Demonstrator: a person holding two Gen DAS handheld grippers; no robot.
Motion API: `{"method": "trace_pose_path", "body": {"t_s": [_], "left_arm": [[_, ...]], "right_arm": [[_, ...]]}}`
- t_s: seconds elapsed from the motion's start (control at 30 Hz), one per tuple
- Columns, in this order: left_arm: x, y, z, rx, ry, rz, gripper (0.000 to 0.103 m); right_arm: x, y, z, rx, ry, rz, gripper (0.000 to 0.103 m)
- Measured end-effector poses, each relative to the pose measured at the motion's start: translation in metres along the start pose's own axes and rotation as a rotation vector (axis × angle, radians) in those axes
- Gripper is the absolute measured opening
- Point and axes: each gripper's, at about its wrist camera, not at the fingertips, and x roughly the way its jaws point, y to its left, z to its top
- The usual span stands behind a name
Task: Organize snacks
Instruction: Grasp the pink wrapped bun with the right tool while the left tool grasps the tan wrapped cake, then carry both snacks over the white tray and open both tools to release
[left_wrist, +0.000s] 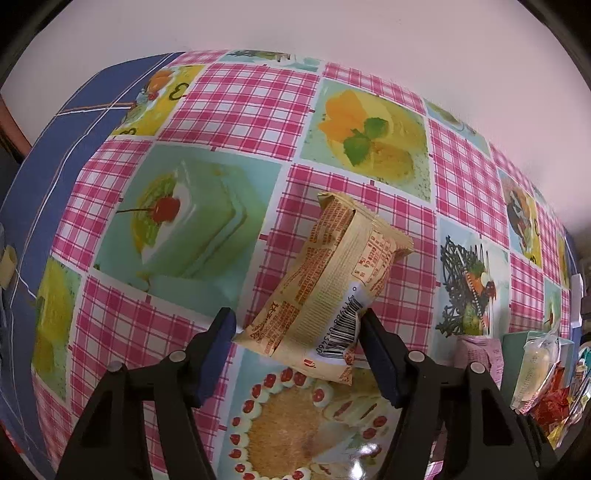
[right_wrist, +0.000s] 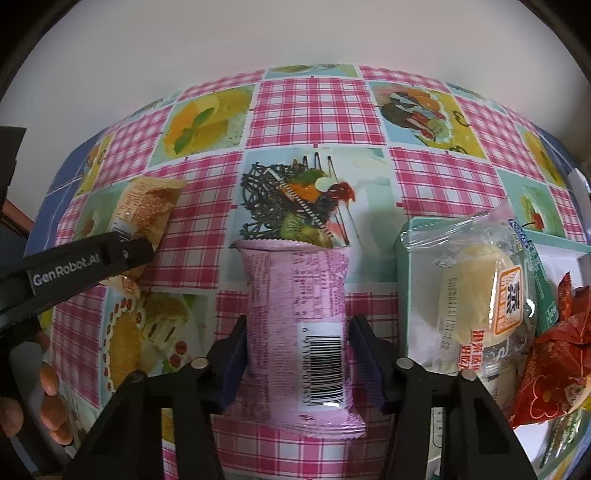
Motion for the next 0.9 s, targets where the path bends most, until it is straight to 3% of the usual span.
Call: {"method": "trace_pose_path", "body": {"t_s": [0.23,0.4,0.9], "left_arm": [[-0.005,0.0,-0.001,-0.02,-0.006,0.0,0.066],[-0.009,-0.001,-0.008,-0.049,-0.006,-0.028,0.048],[-0.029,0.014,-0.057,-0.188,0.043,-0.071,0.045]], "right_arm": [[0.0,-0.002,-0.001,0.006,0.004,-0.009,0.044],[-0.003,-0.004,-0.004,0.019,0.015,0.01,0.042],[-0.02,-0.004,-0.025,0.043,0.052,0.067,0.042]]}}
